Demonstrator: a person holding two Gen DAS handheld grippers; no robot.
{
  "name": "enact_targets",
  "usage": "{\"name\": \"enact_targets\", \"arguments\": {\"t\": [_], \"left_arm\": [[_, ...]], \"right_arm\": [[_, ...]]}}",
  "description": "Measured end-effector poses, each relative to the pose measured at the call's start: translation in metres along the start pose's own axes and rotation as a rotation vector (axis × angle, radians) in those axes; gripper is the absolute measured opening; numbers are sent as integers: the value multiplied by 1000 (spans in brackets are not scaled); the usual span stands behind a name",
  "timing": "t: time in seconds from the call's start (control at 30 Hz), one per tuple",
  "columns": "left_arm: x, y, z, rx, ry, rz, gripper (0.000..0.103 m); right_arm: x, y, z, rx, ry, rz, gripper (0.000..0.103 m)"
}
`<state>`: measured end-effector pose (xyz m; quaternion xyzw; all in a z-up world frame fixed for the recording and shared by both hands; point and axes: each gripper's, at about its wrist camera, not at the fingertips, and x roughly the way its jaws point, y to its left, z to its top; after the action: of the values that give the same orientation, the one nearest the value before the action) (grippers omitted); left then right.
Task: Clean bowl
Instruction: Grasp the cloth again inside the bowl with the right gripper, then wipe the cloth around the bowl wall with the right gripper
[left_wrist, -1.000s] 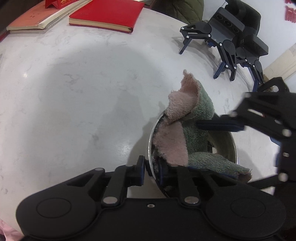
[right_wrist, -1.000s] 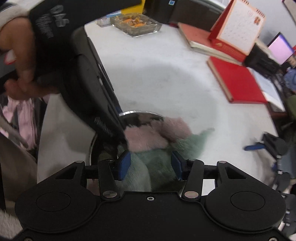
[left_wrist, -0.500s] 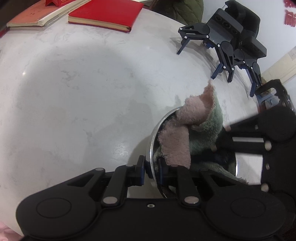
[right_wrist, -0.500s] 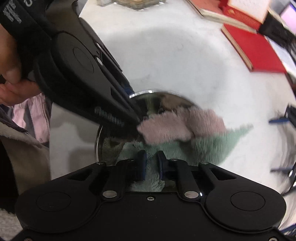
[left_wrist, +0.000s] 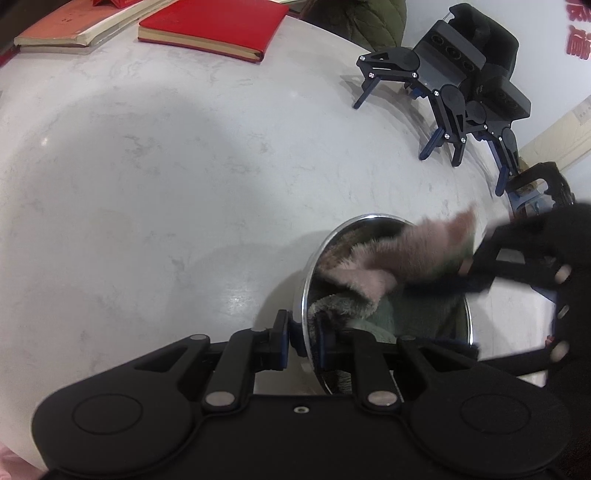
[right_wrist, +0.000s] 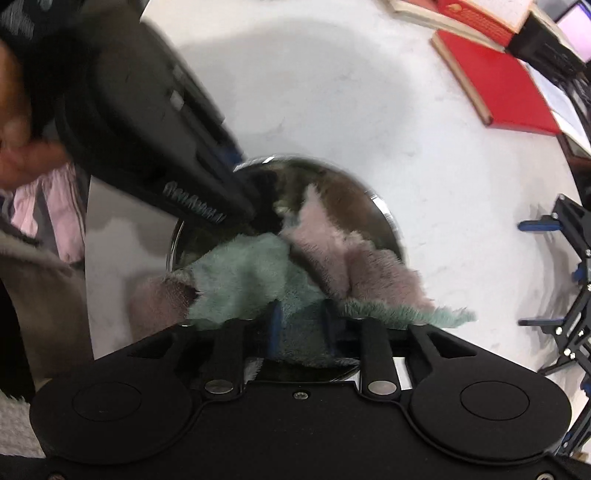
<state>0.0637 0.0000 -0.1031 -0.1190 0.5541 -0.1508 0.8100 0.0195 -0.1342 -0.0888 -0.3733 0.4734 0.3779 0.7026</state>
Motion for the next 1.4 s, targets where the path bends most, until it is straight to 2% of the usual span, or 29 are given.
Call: {"name": "enact_targets", "arguments": {"t": [0.07,0.13,0.3,0.4,0.6,0.7,0.8,0.87,0.97,1.0,1.03,1.23,1.3,1.4], "left_arm": [[-1,2,-1,-1,4,-1,14],[-2,2,-1,0,5,1,14],[-4,3,-3,7,6,2,14],[-4,3,-4,12,6,2,14],[-4,3,-5,18,3,3,14],[-4,3,-6,17,-1,3,14],[-4,4,-6,13,-3,0,14],[-4,4,-6,12,-4,-4,15],[-3,5,-6,15,-3,-11,15],[-3,5,-6,17,-2,-12,15],[-3,4,-6,23,-2,-10,15],[-4,5,-5,34,-1,-7,16],[-4,6,-5,26,-6,-7,16],[-2,6,-4,12,-9,-16,16]], "right_arm": [[-11,-4,0,22,-41,6,56],[-18,-6,1,44,-70,26,62],[-16,-8,5,67,-86,51,67],[-7,-18,1,53,-72,63,70],[7,-9,4,-1,-14,70,77],[14,-5,8,-12,2,55,77],[13,-4,10,-22,19,49,71],[13,-5,9,-24,37,48,55],[12,-10,6,7,50,53,36],[12,-11,6,11,48,50,33],[11,-14,6,23,43,47,24],[4,-21,17,48,-24,-7,21],[5,-20,12,32,-10,-23,21],[4,-17,1,33,34,10,21]]}}
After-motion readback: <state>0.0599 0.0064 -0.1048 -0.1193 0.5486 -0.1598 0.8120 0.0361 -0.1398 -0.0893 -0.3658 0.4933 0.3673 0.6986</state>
